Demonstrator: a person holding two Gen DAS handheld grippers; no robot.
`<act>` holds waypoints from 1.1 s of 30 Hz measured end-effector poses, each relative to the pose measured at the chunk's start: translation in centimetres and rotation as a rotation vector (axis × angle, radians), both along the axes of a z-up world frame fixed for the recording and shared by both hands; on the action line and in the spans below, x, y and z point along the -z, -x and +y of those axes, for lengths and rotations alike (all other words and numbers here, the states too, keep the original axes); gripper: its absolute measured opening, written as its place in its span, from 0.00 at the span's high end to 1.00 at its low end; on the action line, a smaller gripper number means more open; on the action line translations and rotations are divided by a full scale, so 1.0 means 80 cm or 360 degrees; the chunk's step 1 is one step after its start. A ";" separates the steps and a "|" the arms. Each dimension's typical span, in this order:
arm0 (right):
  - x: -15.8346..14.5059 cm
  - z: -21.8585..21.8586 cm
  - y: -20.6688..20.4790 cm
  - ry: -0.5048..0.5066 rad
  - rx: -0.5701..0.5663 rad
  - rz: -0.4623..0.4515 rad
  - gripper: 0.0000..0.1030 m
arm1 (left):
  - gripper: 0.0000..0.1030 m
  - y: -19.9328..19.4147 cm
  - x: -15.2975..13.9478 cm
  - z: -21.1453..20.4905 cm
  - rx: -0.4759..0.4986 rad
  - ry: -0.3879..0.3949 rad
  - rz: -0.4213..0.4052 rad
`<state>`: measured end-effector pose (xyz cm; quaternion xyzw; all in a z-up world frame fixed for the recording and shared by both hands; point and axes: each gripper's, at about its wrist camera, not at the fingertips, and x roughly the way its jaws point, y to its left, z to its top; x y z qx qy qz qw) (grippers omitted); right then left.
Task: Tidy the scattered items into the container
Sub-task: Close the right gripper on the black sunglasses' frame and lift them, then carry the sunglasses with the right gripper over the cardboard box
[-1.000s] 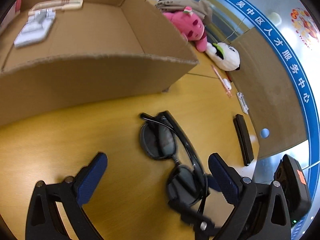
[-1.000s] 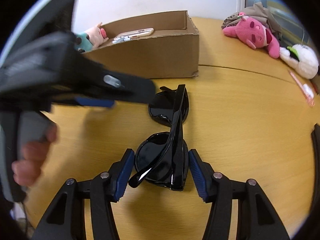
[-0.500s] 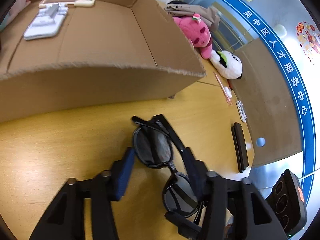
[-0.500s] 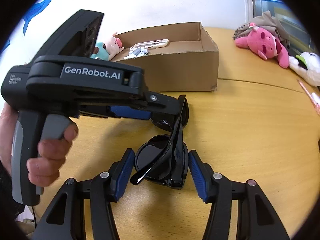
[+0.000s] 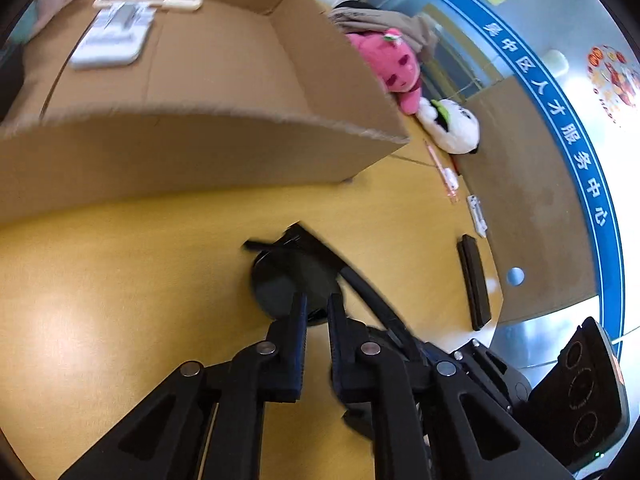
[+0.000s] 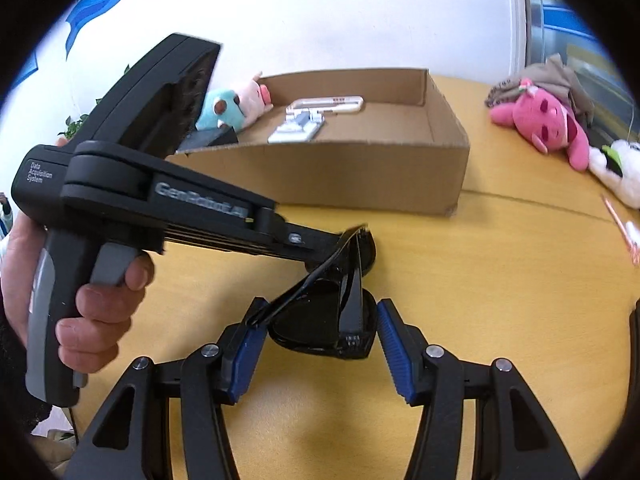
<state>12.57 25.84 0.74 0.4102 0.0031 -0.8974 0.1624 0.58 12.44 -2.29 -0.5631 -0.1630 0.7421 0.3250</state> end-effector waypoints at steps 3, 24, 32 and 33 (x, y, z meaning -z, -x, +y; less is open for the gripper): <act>0.008 0.001 -0.004 0.0008 0.0007 -0.0043 0.48 | 0.57 -0.007 0.009 -0.008 0.0006 -0.0086 -0.0045; 0.008 -0.011 -0.013 0.0047 -0.0067 -0.0064 0.48 | 0.63 -0.020 -0.006 0.016 0.0106 -0.0273 -0.0128; -0.038 -0.019 -0.010 0.0046 -0.0088 0.0111 0.48 | 0.64 -0.009 -0.068 0.012 0.0135 -0.0249 0.0058; -0.043 -0.019 -0.008 0.0049 -0.0086 0.0124 0.48 | 0.64 -0.004 -0.078 0.013 0.0143 -0.0242 0.0082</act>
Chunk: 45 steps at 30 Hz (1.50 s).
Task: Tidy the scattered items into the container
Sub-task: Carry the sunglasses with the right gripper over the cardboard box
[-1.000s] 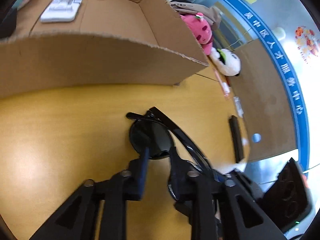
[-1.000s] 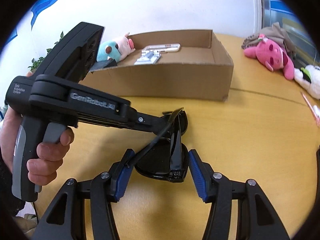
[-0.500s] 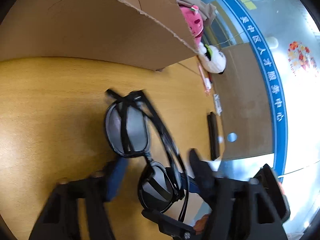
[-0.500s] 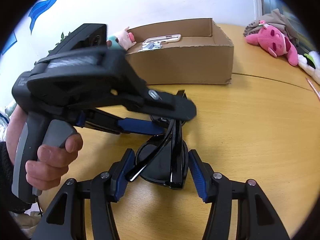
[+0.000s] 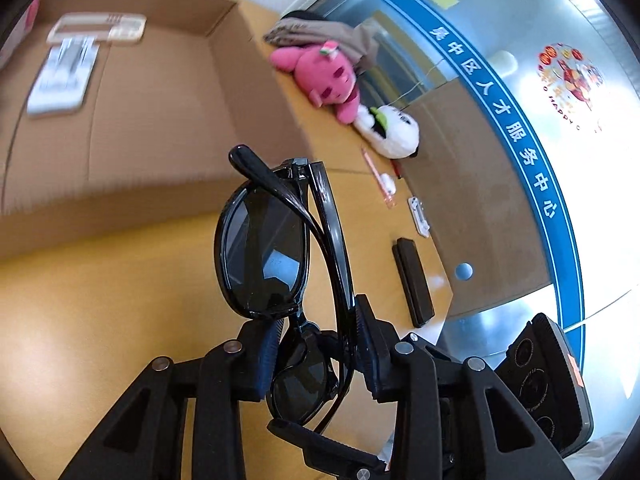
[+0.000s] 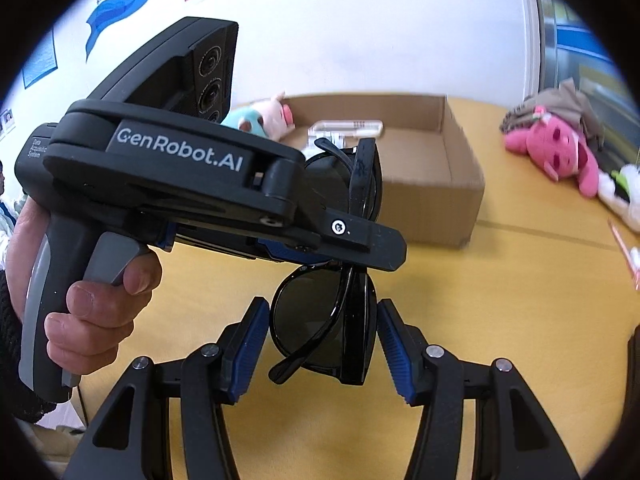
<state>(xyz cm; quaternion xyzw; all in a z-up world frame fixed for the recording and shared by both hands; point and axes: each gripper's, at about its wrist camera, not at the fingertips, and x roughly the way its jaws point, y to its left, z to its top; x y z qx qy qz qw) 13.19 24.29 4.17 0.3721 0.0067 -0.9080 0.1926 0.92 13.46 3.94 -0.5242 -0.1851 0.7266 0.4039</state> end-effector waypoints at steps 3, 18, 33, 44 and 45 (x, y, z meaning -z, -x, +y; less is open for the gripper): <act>-0.020 -0.003 0.012 -0.0003 0.0012 0.0053 0.48 | 0.65 0.019 -0.026 0.003 0.0014 0.0014 0.0084; -0.102 -0.010 0.182 0.0064 0.0029 0.0102 0.48 | 0.66 0.189 -0.107 -0.006 0.0029 0.0044 0.0236; -0.016 -0.008 0.369 0.0152 0.0081 -0.0378 0.48 | 0.66 0.348 0.012 -0.007 -0.0039 0.0132 -0.0101; 0.057 -0.013 0.418 0.0099 0.0130 -0.0719 0.48 | 0.66 0.370 0.089 -0.003 -0.0073 0.0224 -0.0333; 0.058 -0.012 0.418 0.0094 0.0134 -0.0729 0.48 | 0.66 0.369 0.091 -0.003 -0.0074 0.0227 -0.0345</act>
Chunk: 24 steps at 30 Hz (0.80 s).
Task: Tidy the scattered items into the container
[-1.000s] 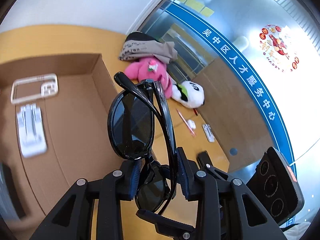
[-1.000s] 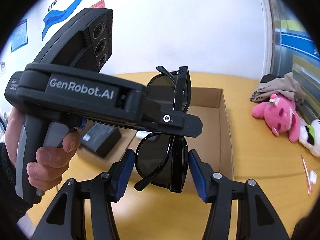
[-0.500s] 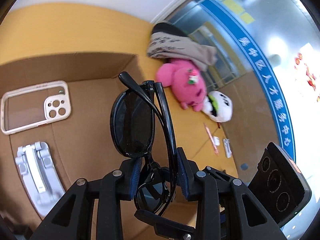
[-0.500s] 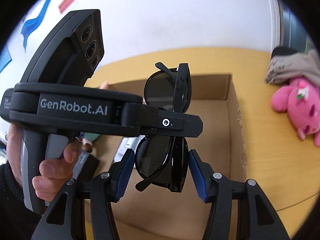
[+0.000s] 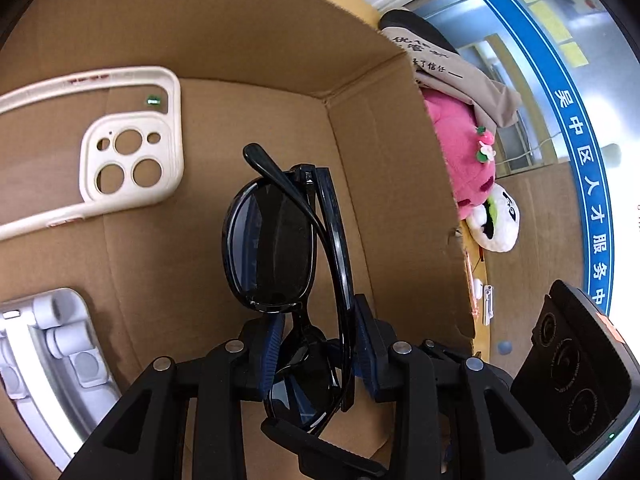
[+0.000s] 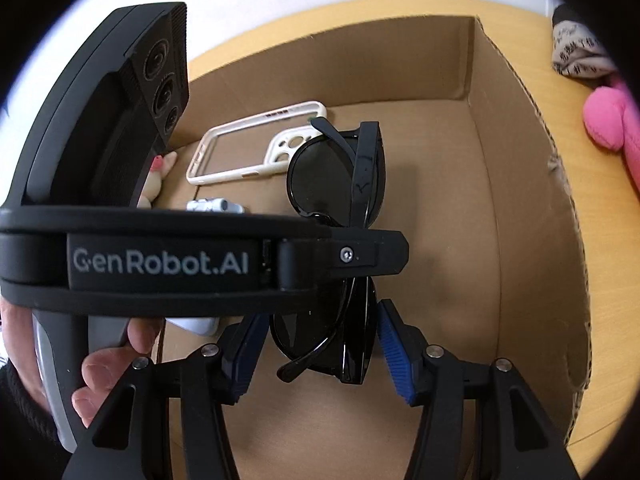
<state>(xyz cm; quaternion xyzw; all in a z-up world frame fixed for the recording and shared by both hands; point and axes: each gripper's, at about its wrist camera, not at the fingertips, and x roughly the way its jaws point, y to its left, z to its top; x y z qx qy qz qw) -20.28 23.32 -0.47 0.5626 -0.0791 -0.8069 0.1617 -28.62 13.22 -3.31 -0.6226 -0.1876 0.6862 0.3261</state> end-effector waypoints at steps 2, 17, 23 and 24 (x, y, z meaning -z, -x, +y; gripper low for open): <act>0.003 0.000 0.001 -0.0016 -0.0001 -0.0025 0.48 | 0.65 -0.001 0.001 0.000 0.0001 -0.0007 -0.0010; -0.002 0.008 -0.002 -0.0025 0.0033 -0.0026 0.38 | 0.24 -0.026 -0.045 -0.015 -0.0077 0.0071 0.0167; -0.038 -0.003 -0.025 -0.0179 0.0004 0.0157 0.33 | 0.22 -0.077 -0.104 -0.053 -0.0128 0.0201 0.0469; -0.049 -0.002 -0.036 -0.0200 0.0016 0.0207 0.32 | 0.19 -0.093 -0.120 -0.065 -0.0161 0.0216 0.0549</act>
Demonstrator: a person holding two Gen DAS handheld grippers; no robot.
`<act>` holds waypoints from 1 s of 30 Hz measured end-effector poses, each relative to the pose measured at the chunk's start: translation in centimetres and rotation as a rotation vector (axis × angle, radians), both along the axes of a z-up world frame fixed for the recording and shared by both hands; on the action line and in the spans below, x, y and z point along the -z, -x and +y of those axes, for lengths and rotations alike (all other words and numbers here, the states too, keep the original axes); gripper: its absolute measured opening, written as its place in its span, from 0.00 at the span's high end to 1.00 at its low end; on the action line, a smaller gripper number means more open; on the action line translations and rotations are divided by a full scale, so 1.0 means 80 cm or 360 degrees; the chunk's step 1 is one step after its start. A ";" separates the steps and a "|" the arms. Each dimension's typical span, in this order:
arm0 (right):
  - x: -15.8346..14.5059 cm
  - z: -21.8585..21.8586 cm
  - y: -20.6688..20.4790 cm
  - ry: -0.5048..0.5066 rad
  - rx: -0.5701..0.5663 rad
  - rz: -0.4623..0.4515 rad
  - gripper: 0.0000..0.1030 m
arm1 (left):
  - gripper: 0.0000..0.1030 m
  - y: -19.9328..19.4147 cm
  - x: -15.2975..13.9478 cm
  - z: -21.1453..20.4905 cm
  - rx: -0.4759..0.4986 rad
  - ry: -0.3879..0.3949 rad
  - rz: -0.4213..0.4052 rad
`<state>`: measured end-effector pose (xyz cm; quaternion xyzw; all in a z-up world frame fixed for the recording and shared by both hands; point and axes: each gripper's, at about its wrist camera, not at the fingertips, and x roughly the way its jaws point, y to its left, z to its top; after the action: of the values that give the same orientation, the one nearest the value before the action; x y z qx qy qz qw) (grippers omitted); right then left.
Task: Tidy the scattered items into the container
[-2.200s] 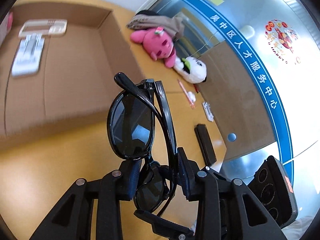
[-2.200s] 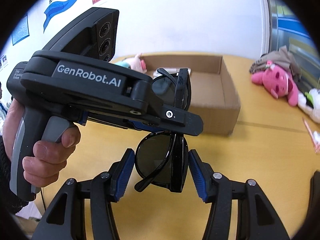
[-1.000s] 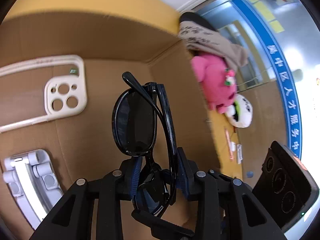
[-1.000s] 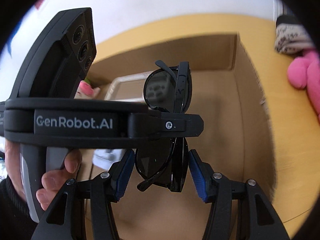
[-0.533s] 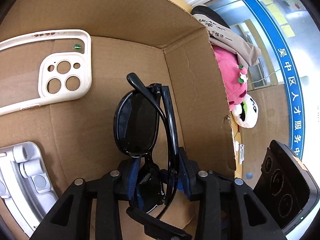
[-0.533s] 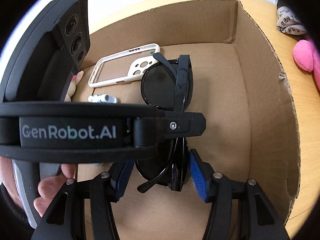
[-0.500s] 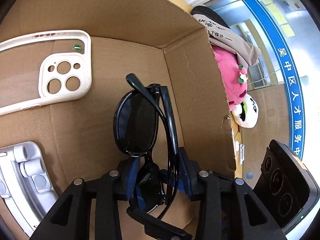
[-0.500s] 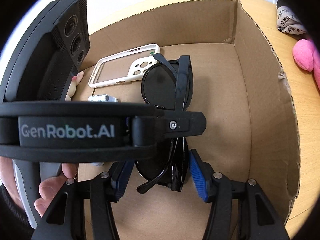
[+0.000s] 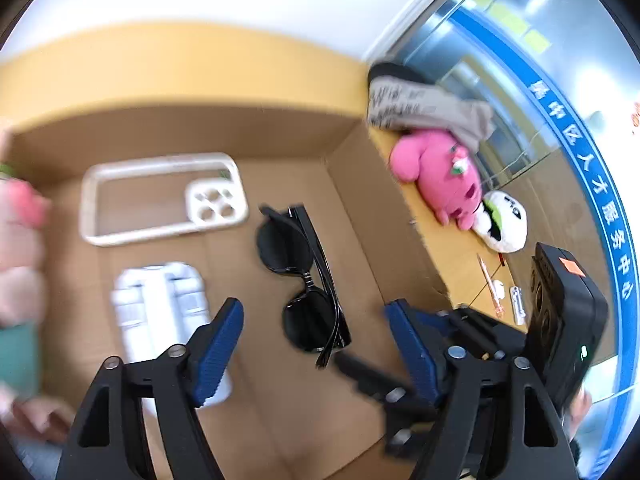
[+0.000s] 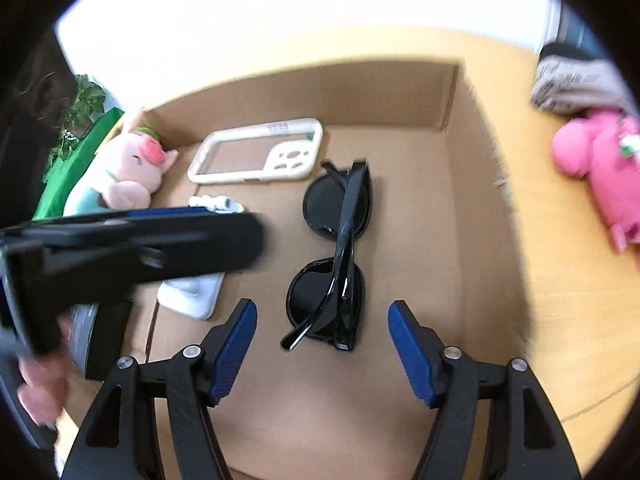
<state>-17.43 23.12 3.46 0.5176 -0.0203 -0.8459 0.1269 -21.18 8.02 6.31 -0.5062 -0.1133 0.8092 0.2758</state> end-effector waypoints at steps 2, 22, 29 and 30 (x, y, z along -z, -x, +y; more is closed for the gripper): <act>-0.019 0.009 -0.026 -0.0031 0.0036 0.0120 0.28 | 0.12 -0.031 -0.027 -0.021 -0.0086 0.0028 0.0155; -0.007 -0.031 -0.217 -0.0167 0.0099 0.0792 0.25 | 0.00 -0.266 0.032 -0.129 -0.0747 0.0528 0.0786; 0.014 -0.031 -0.222 -0.0086 0.0138 0.0896 0.20 | 0.00 -0.261 0.068 -0.136 -0.0732 0.0536 0.0853; 0.015 -0.031 -0.224 -0.0082 0.0140 0.0911 0.19 | 0.00 -0.261 0.070 -0.136 -0.0748 0.0528 0.0857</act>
<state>0.48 20.65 2.29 0.2594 0.0156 -0.9625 0.0775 -0.34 -2.90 0.72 -0.2737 -0.0173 0.9615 0.0173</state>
